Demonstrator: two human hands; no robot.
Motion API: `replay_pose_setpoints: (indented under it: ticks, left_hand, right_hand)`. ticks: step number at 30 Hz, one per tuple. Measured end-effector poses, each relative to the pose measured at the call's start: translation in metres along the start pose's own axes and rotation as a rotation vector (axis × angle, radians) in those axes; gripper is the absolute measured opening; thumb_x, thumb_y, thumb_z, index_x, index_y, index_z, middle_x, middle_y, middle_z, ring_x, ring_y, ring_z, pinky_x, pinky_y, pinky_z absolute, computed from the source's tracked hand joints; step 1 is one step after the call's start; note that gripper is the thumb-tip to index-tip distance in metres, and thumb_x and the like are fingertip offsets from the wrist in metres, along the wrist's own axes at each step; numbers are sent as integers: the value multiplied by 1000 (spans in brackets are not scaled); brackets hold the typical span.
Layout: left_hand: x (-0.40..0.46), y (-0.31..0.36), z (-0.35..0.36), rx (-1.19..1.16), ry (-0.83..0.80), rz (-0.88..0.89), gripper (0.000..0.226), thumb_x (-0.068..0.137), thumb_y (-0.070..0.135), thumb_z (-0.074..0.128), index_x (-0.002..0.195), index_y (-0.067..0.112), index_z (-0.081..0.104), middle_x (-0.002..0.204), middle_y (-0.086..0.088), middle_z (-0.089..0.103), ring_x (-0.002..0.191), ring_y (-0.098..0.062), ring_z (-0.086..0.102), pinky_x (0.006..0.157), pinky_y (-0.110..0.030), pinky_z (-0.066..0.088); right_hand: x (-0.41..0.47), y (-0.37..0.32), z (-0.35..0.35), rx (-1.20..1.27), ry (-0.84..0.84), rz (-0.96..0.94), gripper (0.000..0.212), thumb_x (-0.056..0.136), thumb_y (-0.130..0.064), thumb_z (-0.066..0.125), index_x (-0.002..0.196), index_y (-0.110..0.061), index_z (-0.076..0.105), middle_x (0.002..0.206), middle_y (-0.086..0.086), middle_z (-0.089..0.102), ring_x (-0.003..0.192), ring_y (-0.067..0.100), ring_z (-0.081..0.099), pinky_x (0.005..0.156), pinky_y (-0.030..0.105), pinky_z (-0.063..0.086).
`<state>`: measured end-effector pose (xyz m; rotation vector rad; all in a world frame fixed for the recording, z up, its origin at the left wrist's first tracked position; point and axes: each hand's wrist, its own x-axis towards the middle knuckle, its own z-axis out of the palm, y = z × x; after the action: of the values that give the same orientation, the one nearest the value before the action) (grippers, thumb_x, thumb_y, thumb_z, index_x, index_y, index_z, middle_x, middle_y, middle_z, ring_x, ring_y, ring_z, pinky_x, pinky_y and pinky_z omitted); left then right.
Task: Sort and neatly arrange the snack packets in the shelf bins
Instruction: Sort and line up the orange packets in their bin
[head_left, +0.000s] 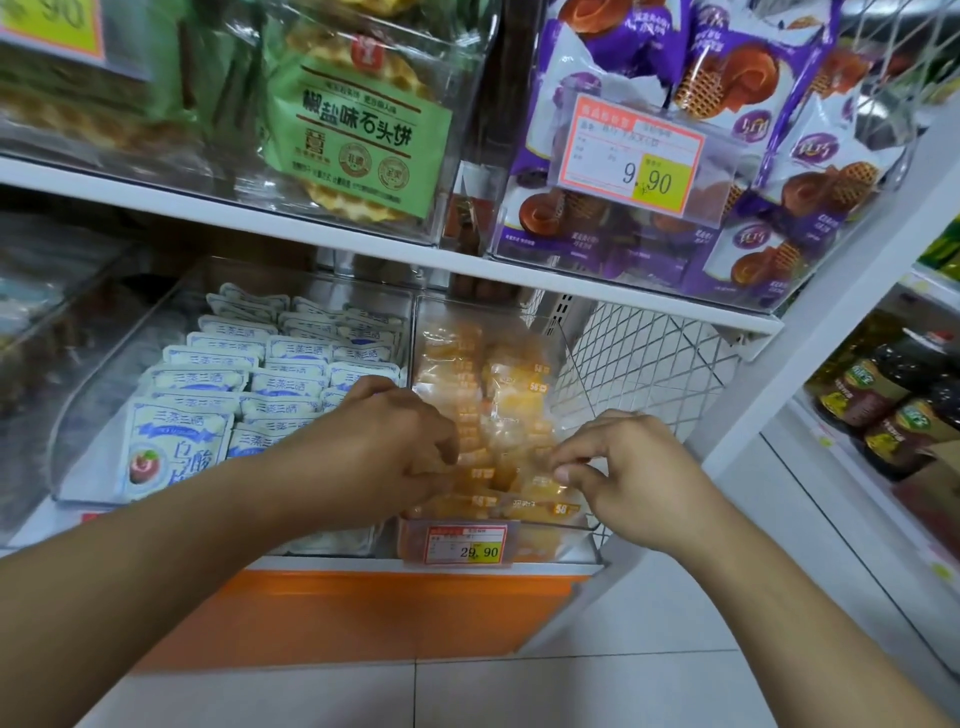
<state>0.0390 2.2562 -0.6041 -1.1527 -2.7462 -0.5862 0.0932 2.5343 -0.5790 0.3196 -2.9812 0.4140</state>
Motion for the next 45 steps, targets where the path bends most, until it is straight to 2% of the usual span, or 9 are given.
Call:
replay_pose_setpoints:
  ticks: [9, 14, 19, 22, 28, 33, 37, 40, 45]
  left_hand:
    - [-3, 1, -2, -3, -15, 8, 22, 91, 55, 65, 105, 38, 64, 84, 28, 59, 111, 4, 50, 114, -26, 18]
    - [-8, 1, 0, 3, -24, -15, 52, 90, 61, 62, 137, 43, 50, 144, 24, 43, 137, -1, 26, 113, -14, 12]
    - [-8, -2, -7, 10, -104, -197, 106, 82, 76, 59, 160, 33, 2, 166, 17, -9, 154, -11, -7, 124, -34, 9]
    - [-8, -2, -15, -148, -159, -332, 98, 87, 76, 44, 160, 36, -8, 166, 21, -12, 155, -10, 4, 123, -37, 18]
    - [-9, -17, -5, -241, -174, -321, 91, 93, 69, 50, 158, 43, -8, 168, 20, -2, 149, -16, 31, 115, -41, 38]
    - [-3, -27, -2, -290, -139, -278, 94, 91, 66, 58, 158, 40, -2, 166, 23, -5, 149, -12, 29, 112, -30, 36]
    - [3, -29, 5, -182, -96, -211, 82, 94, 62, 54, 158, 43, 6, 165, 22, -11, 155, -13, -2, 123, -46, 25]
    - [7, -23, 11, 77, -68, -77, 53, 99, 60, 32, 149, 43, 32, 163, 18, 14, 155, -21, -4, 123, -50, 13]
    - [11, -16, 11, 160, -105, -84, 55, 96, 57, 15, 134, 40, 52, 138, 22, 46, 153, -27, 0, 124, -52, 8]
  right_hand:
    - [3, -7, -1, 15, -159, 172, 21, 96, -25, 67, 82, -34, 81, 79, -24, 74, 92, -2, 63, 86, 15, 43]
    - [0, -15, -9, -69, -282, 164, 30, 100, -41, 56, 75, -45, 72, 71, -28, 67, 96, 6, 53, 95, 25, 39]
    - [13, -27, 5, -51, -43, 24, 28, 98, -39, 58, 123, -35, 71, 111, -14, 70, 109, 9, 59, 97, 30, 48]
    - [44, -34, 15, 60, -71, 30, 48, 101, -37, 59, 148, -35, 50, 145, -13, 52, 134, 13, 48, 110, 28, 41]
    - [100, -43, 43, 225, -341, 138, 70, 101, -48, 60, 162, -35, 28, 165, -5, 37, 146, 17, 40, 117, 31, 35]
    - [103, -37, 45, 315, -313, 120, 31, 96, -47, 69, 125, -35, 69, 123, -14, 64, 114, 7, 63, 103, 36, 53]
    - [87, -26, 39, 403, -339, 60, 18, 92, -40, 76, 108, -31, 76, 106, -14, 60, 105, 7, 63, 104, 38, 51]
    - [74, -18, 33, 410, -408, 51, 35, 92, -28, 78, 127, -25, 74, 114, -19, 58, 115, 4, 60, 110, 33, 47]
    - [69, -17, 30, 447, -439, 80, 41, 92, -12, 74, 130, -25, 74, 118, -23, 64, 117, 3, 62, 109, 34, 49]
